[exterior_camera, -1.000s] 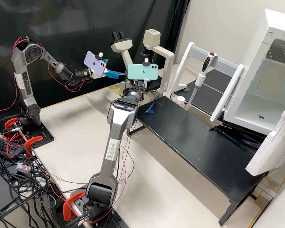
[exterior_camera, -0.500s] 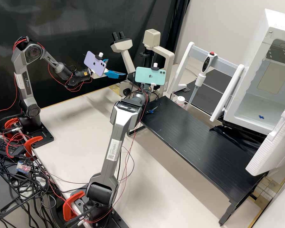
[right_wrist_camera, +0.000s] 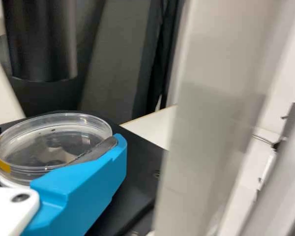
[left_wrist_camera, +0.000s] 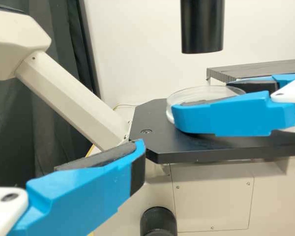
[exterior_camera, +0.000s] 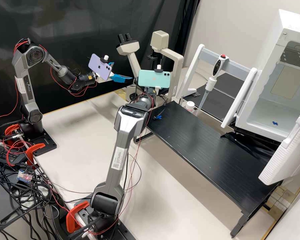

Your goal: Move the petri dish to the microscope

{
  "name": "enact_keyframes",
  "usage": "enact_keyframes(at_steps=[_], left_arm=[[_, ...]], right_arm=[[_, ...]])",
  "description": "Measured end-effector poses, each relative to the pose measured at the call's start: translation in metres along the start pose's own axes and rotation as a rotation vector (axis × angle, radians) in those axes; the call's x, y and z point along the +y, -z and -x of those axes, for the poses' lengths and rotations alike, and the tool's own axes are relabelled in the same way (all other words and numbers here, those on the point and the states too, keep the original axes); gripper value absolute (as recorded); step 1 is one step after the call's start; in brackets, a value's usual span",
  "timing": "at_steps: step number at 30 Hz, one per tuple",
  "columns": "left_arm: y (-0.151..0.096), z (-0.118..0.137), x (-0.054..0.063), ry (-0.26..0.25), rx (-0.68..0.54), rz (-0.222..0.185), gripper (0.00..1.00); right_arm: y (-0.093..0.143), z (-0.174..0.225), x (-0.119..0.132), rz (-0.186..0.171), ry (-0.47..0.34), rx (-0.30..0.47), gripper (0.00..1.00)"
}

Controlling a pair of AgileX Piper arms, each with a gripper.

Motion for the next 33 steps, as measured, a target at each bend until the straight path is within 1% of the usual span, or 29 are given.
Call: enact_keyframes(at_steps=[1, 6, 14, 15, 21, 27, 33], left_arm=[[0.0, 0.0, 0.0, 0.0, 0.0, 0.0, 1.0], [0.0, 0.0, 0.0, 0.0, 0.0, 0.0, 1.0], [0.0, 0.0, 0.0, 0.0, 0.0, 0.0, 1.0], [0.0, 0.0, 0.0, 0.0, 0.0, 0.0, 1.0], [0.0, 0.0, 0.0, 0.0, 0.0, 0.0, 1.0], [0.0, 0.0, 0.0, 0.0, 0.0, 0.0, 1.0], [0.0, 0.0, 0.0, 0.0, 0.0, 0.0, 1.0]], right_arm=[[0.0, 0.0, 0.0, 0.0, 0.003, 0.002, 0.0], [0.001, 0.0, -0.001, -0.022, 0.016, 0.008, 0.0], [0.003, -0.002, 0.006, -0.014, 0.019, 0.022, 0.0], [0.003, -0.003, 0.006, -0.008, 0.021, 0.023, 1.0], [-0.001, -0.005, 0.008, 0.005, 0.021, 0.019, 1.0], [-0.001, -0.005, 0.008, 0.004, 0.021, 0.019, 1.0], [-0.007, -0.004, 0.008, 0.005, 0.027, 0.005, 1.0]])
